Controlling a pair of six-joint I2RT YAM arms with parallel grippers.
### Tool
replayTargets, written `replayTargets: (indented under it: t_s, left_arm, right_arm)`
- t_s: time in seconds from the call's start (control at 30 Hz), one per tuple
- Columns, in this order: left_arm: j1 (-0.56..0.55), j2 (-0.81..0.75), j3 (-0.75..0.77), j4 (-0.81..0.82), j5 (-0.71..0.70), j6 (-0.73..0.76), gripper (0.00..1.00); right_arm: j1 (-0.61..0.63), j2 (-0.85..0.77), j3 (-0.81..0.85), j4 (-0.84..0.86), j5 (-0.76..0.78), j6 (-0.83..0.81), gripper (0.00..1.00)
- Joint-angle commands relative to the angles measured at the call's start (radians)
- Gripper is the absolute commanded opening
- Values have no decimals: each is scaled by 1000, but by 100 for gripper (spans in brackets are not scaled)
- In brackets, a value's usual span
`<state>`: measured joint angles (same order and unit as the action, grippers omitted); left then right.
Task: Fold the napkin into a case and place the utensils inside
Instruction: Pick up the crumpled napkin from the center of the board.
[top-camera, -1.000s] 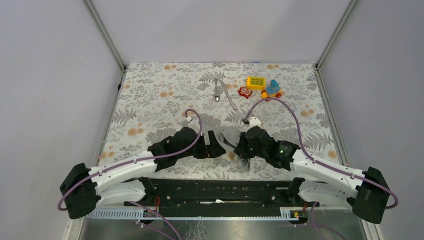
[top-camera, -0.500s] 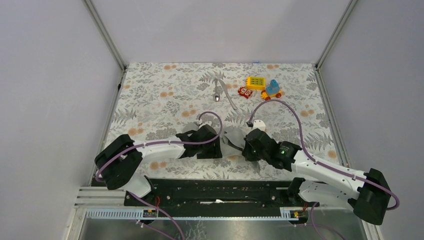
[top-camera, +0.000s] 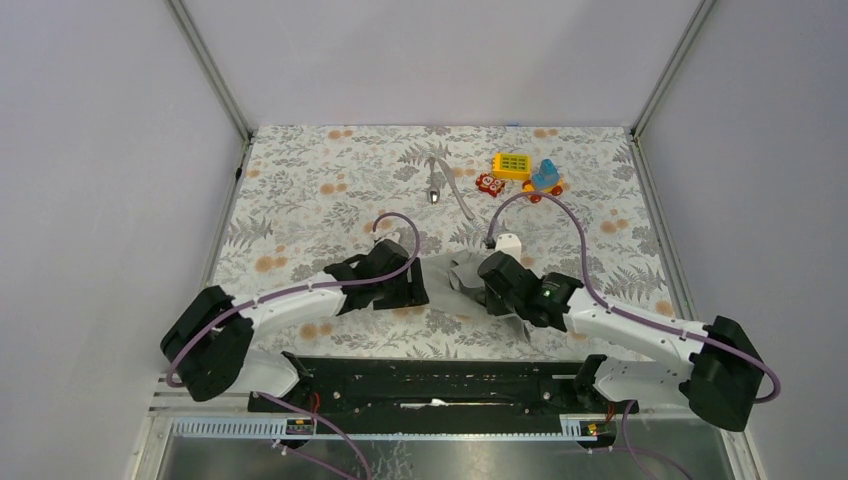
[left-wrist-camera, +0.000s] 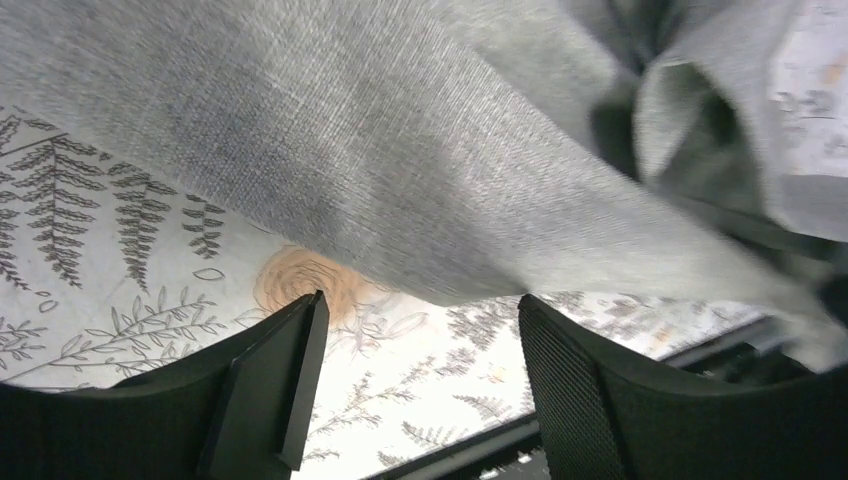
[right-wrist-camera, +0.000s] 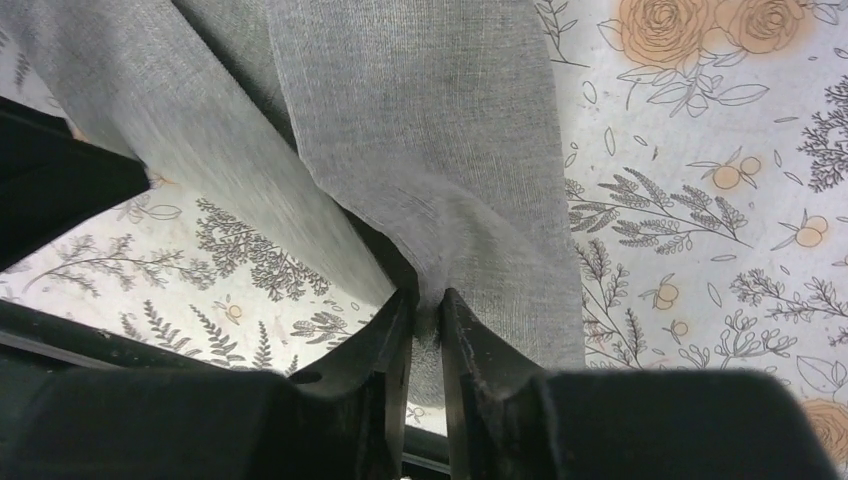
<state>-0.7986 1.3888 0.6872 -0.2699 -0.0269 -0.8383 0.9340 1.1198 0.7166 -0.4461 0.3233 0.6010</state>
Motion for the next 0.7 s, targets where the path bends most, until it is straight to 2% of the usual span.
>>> replayTargets:
  t_s: [0.0,0.13,0.2,0.23,0.33,0.4,0.47,0.57,0.67]
  left_arm:
    - [1,-103,4,21,71,-10,80]
    - [-3,-124,-37,119,192,-65,90]
    - [-10,-109,-46,154,206,-81,92]
    - [-12,-96,-45,158,200,-84,95]
    - [-14,-50,-28,161,182,-97,96]
    - [-28,-35,-18,199,186,-107,96]
    - [-56,-20,-4,252,193,-116,88]
    - [-93,31,37,299,191,-127,69]
    - [-115,62,67,358,173,-143,59]
  right_arm:
    - [-5,68,-1,67,-15,-30,25]
    - [-5,96,-17,94,-24,-27,33]
    - [-5,100,-21,92,-18,-26,32]
    - [-5,101,-25,93,-8,-21,26]
    - [-5,104,-28,65,57,1,3]
    - [-6,100,-19,25,109,17,0]
    - [-5,83,-17,0,157,31,0]
    - [-5,48,-2,-42,231,46,0]
    - [-5,6,32,-67,262,34,0]
